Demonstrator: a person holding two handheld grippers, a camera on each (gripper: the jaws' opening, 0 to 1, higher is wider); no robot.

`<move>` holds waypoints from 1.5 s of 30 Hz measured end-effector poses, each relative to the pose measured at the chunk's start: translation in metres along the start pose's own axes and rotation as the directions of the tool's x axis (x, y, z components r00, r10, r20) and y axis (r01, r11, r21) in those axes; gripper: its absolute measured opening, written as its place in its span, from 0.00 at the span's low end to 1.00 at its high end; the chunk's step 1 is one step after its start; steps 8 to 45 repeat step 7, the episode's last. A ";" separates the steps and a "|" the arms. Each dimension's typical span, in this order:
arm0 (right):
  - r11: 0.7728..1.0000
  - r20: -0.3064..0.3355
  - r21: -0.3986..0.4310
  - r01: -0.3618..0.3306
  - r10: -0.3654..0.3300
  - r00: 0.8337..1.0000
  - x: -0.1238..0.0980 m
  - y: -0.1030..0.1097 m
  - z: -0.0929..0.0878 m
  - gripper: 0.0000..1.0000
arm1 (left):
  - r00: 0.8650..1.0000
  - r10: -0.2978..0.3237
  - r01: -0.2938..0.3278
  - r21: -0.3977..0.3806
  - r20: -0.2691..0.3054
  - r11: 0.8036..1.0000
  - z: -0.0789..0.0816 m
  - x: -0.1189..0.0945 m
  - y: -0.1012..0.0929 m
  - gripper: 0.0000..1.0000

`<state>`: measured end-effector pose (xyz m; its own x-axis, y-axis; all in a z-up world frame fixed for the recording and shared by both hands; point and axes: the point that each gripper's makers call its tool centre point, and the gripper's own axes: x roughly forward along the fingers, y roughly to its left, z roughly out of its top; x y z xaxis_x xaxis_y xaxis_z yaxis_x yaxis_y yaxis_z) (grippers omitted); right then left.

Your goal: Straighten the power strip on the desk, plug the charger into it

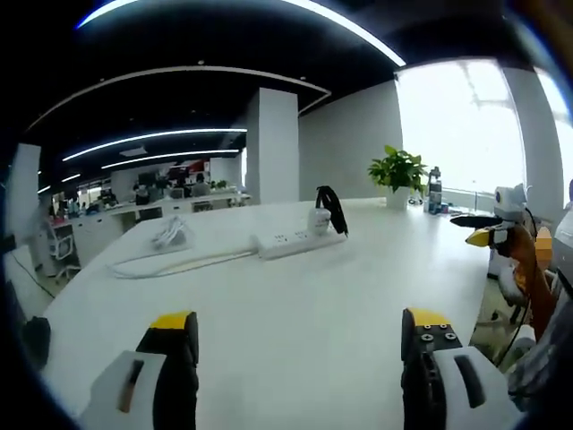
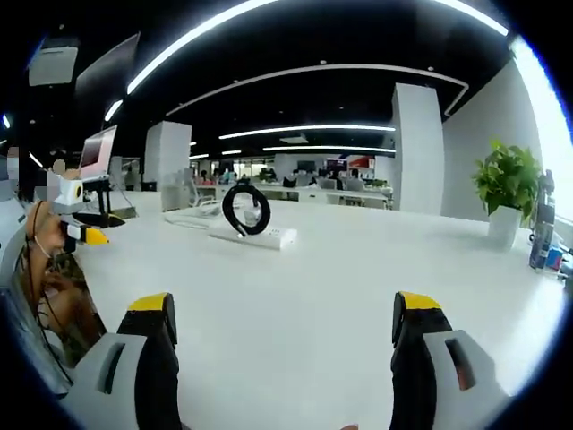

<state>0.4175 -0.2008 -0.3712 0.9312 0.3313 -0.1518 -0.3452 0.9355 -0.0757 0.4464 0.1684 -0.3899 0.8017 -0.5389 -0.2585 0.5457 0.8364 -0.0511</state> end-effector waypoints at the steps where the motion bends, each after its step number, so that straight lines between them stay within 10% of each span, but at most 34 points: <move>1: 1.000 0.000 0.000 -0.001 0.001 1.000 0.000 0.000 0.000 1.00 | 1.000 -0.002 0.002 0.001 0.000 1.000 0.000 0.000 -0.001 0.95; 45: 1.000 -0.006 -0.004 -0.011 0.011 1.000 0.001 0.003 -0.001 1.00 | 1.000 -0.010 0.010 0.002 0.002 1.000 0.000 0.001 -0.004 0.95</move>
